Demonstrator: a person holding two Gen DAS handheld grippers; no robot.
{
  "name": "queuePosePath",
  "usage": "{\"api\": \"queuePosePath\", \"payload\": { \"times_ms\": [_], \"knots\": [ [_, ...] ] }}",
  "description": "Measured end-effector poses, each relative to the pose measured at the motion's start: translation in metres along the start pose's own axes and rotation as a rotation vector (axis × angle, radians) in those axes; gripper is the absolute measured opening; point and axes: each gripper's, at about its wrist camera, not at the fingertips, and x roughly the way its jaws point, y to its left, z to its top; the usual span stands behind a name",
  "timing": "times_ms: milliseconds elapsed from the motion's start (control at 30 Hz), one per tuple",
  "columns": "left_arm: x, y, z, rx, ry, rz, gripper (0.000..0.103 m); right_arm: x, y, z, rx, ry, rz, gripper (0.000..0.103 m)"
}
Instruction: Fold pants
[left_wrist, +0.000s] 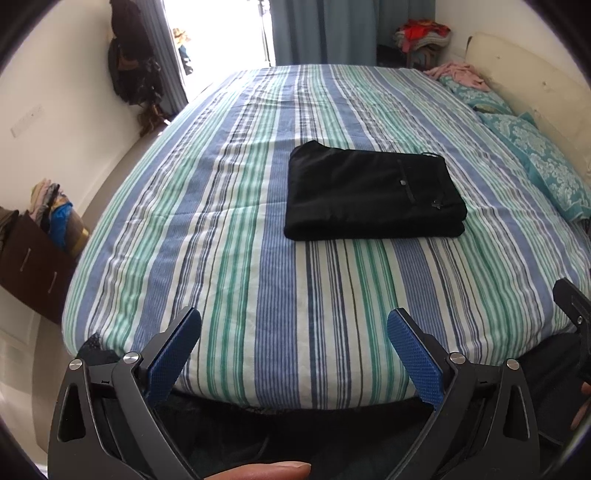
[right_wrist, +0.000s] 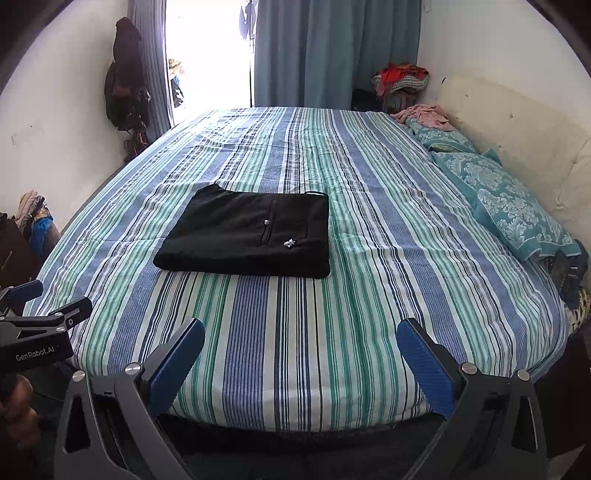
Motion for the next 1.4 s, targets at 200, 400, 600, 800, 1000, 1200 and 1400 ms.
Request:
{"api": "queuePosePath", "payload": {
  "times_ms": [200, 400, 600, 800, 1000, 1200, 1400],
  "knots": [
    [-0.0026, -0.0012, -0.0007, 0.005, -0.003, 0.007, 0.101, -0.0012, 0.0004, 0.0005, 0.003, -0.002, 0.006, 0.103],
    [-0.0029, -0.0012, -0.0005, 0.001, -0.001, 0.010, 0.101, -0.0006, -0.0001, -0.0009, 0.008, 0.008, 0.022, 0.103],
    [-0.0024, 0.0000, -0.0006, -0.007, 0.005, 0.011, 0.101, 0.0012, -0.0004, -0.0004, 0.008, 0.015, 0.028, 0.103],
    [-0.0008, 0.0014, -0.0007, -0.009, 0.010, 0.015, 0.101, 0.0021, 0.0030, -0.0009, 0.009, 0.016, 0.036, 0.103],
    [0.0008, -0.0010, -0.0019, -0.001, 0.017, 0.011, 0.101, 0.0041, 0.0015, -0.0042, 0.009, 0.027, 0.036, 0.103],
    [0.0035, 0.0002, -0.0026, -0.005, 0.025, 0.010, 0.101, 0.0033, 0.0006, -0.0042, 0.011, 0.025, 0.034, 0.103],
    [0.0045, -0.0008, -0.0033, -0.002, 0.028, 0.013, 0.101, 0.0030, 0.0006, -0.0041, 0.012, 0.024, 0.037, 0.103]
  ]
}}
